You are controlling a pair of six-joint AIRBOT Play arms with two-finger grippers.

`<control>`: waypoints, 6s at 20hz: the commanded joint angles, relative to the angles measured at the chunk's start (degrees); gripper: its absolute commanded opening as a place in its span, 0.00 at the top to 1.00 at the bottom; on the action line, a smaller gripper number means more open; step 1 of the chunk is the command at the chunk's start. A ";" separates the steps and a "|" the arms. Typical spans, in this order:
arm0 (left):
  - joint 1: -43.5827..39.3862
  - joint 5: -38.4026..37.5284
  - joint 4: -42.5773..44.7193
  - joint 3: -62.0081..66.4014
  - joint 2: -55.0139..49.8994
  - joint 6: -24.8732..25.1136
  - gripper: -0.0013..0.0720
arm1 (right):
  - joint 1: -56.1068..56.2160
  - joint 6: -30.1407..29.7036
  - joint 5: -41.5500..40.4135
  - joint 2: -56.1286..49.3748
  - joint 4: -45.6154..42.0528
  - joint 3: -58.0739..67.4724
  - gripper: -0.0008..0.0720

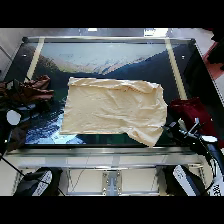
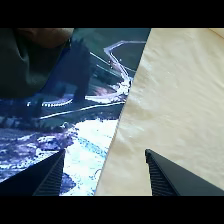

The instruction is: Fold the shirts.

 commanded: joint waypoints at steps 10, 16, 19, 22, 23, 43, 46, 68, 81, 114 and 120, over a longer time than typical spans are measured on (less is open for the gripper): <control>0.02 1.40 -0.31 -0.04 0.04 0.57 0.19 | 6.23 -4.57 -6.62 -5.86 7.54 -1.18 0.34; 0.02 1.44 -0.31 -0.02 0.04 1.07 0.19 | 10.99 -6.78 -10.71 -6.75 13.55 0.83 0.94; 0.02 0.31 -0.20 -0.50 0.00 -1.29 0.19 | 10.99 -6.75 -7.78 -6.75 13.55 4.44 0.94; 0.04 -3.85 2.62 -5.05 -1.22 -11.08 0.19 | 11.10 -7.32 -5.03 -6.75 13.77 6.99 0.94; 0.04 -4.55 1.22 -6.86 -1.88 -12.74 0.20 | 11.10 -7.89 -3.85 -6.73 14.03 7.30 0.94; 0.04 -3.87 -19.34 -11.76 -14.19 -13.11 0.34 | 11.10 -10.82 1.46 -6.45 14.84 7.28 0.94; 0.04 -4.42 -18.62 -11.76 -16.15 -12.96 0.34 | 11.10 -11.10 1.49 -6.45 17.03 7.28 0.94; 0.02 -5.35 -20.26 48.72 5.70 34.82 0.97 | 11.06 -4.46 7.85 30.10 -0.52 62.45 0.95; -0.09 -17.70 -6.82 54.88 -18.82 24.06 0.97 | 27.63 -4.72 7.32 -9.01 -2.05 67.23 0.95; -4.66 -16.44 0.00 41.31 -48.37 24.48 0.97 | 45.86 13.53 -4.33 -37.35 -43.93 54.42 0.95; -4.63 -16.37 2.05 39.71 -48.46 23.89 0.97 | 46.47 14.08 -6.45 -37.38 -43.98 49.31 0.95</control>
